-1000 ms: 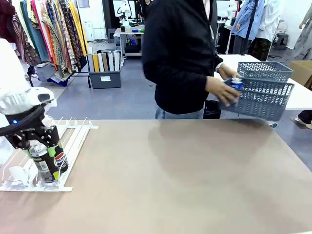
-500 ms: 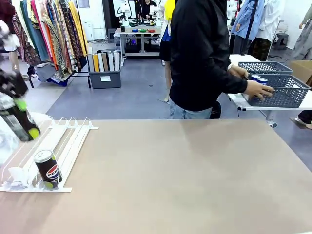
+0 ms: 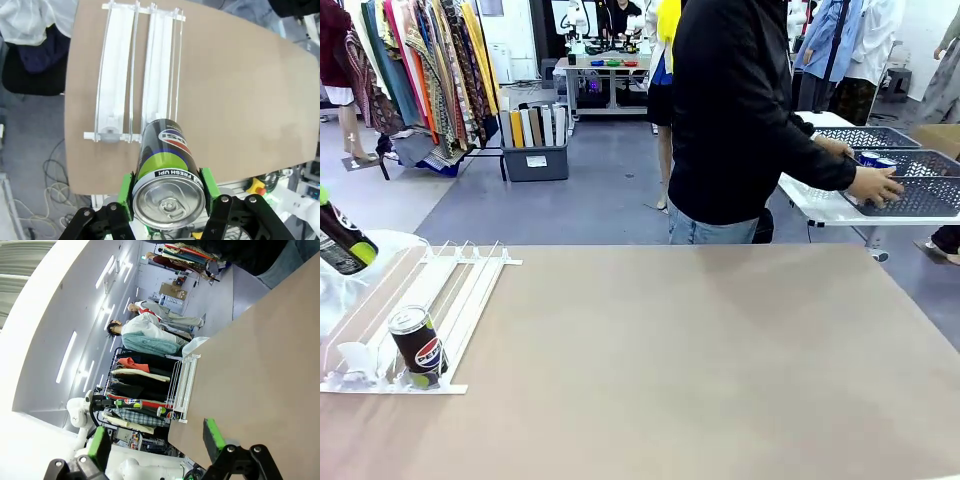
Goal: Retrieve and store the cans from the dispenser.
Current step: Pick up one can from the Automatic Can Dispenser and place it in the middle of the table.
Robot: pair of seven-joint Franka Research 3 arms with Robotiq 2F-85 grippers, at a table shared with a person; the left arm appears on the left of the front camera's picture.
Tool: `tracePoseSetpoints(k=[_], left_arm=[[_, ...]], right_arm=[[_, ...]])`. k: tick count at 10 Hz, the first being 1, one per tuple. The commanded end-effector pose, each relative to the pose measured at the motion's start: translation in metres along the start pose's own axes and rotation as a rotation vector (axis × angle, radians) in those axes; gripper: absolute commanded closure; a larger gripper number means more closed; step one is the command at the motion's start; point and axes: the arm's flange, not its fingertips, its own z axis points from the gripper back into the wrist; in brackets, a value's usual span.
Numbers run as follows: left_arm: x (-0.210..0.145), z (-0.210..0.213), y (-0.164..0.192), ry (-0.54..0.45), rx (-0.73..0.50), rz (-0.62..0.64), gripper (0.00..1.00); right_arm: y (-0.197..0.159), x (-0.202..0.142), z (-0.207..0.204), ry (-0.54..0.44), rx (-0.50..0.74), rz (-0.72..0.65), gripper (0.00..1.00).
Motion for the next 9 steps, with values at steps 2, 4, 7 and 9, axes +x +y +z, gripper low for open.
tracePoseSetpoints(k=[2,4,7,9], left_arm=[[-0.001,0.012,-0.016,-0.029,0.031,-0.037,1.0],[-0.001,0.002,-0.012,-0.008,0.019,-0.023,1.0],[0.037,-0.023,-0.106,-0.06,-0.039,-0.166,1.0],[0.059,-0.075,-0.198,-0.053,0.0,-0.225,1.0]], right_arm=[[0.004,0.002,0.0,0.002,0.006,0.005,0.0],[0.004,0.002,0.0,0.002,0.006,0.005,0.0],[0.004,0.002,0.0,0.002,0.006,0.005,0.0],[0.004,0.002,0.0,0.002,0.006,0.005,0.0]])
